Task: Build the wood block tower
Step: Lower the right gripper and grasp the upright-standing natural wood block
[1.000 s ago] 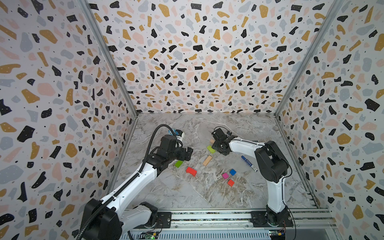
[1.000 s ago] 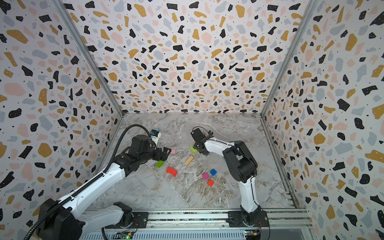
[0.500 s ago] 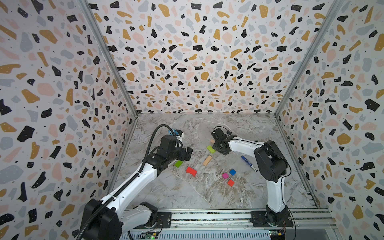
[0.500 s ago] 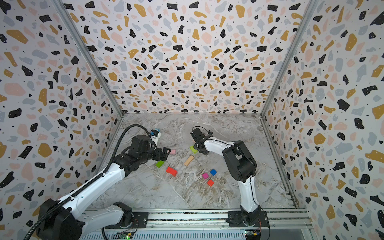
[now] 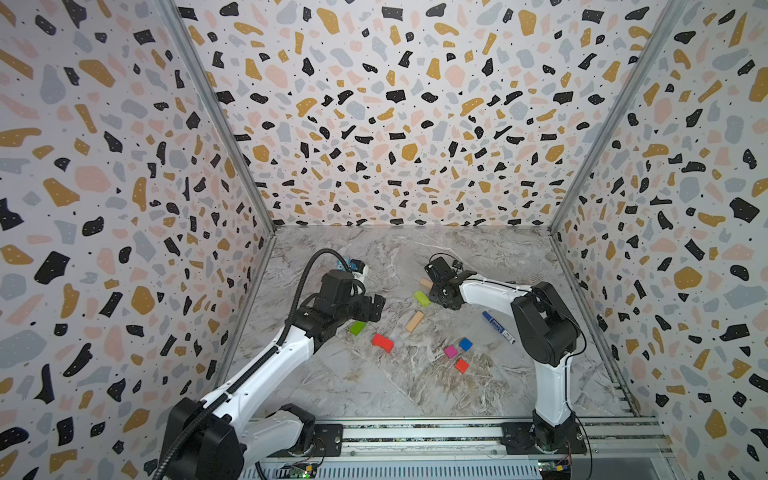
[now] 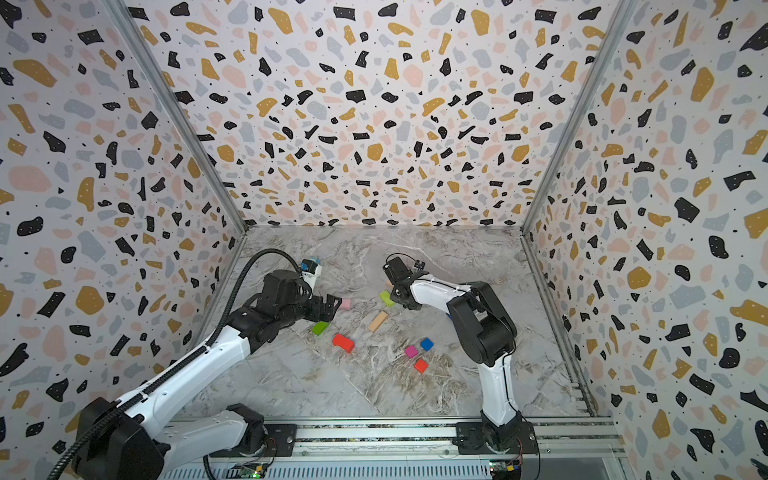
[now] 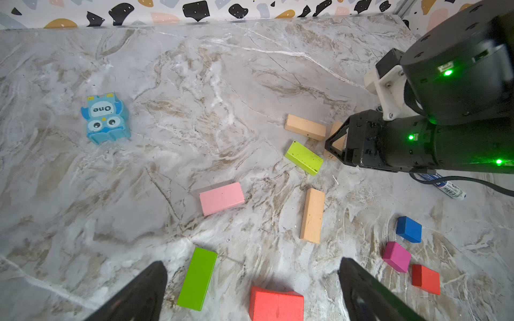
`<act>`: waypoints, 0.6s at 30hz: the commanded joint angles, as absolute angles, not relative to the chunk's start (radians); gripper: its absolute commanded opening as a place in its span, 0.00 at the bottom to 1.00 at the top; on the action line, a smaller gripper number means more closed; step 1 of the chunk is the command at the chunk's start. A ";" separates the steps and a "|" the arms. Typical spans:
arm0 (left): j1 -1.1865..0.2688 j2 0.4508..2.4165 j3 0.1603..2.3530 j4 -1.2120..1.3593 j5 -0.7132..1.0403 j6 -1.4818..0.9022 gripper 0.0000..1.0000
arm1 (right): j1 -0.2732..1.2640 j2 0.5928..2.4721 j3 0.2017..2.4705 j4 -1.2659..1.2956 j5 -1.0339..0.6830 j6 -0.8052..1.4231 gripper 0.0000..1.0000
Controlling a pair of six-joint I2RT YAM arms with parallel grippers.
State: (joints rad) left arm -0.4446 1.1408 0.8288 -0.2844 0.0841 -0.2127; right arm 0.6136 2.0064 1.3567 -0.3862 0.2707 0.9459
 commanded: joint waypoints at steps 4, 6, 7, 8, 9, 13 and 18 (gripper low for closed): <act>-0.448 1.132 0.818 -0.270 0.073 -0.202 0.97 | 0.581 1.944 1.297 -0.449 0.258 0.840 0.49; -0.448 1.136 0.819 -0.270 0.075 -0.202 0.97 | 0.573 1.946 1.303 -0.434 0.249 0.817 0.52; -0.448 1.137 0.819 -0.269 0.075 -0.202 0.97 | 0.571 1.952 1.315 -0.437 0.244 0.809 0.53; -0.448 1.139 0.819 -0.270 0.075 -0.202 0.97 | 0.567 1.959 1.329 -0.443 0.242 0.799 0.54; -0.448 1.140 0.818 -0.270 0.075 -0.203 0.97 | 0.566 1.963 1.345 -0.446 0.242 0.787 0.55; -0.448 1.147 0.819 -0.272 0.078 -0.202 0.97 | 0.559 1.980 1.402 -0.453 0.240 0.730 0.57; -0.448 1.147 0.819 -0.271 0.077 -0.202 0.97 | 0.535 1.999 1.429 -0.429 0.175 0.634 0.58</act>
State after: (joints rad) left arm -0.4454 1.1450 0.8288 -0.2844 0.0841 -0.2131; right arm 0.5465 1.9839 1.3945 -0.4145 0.2131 0.7113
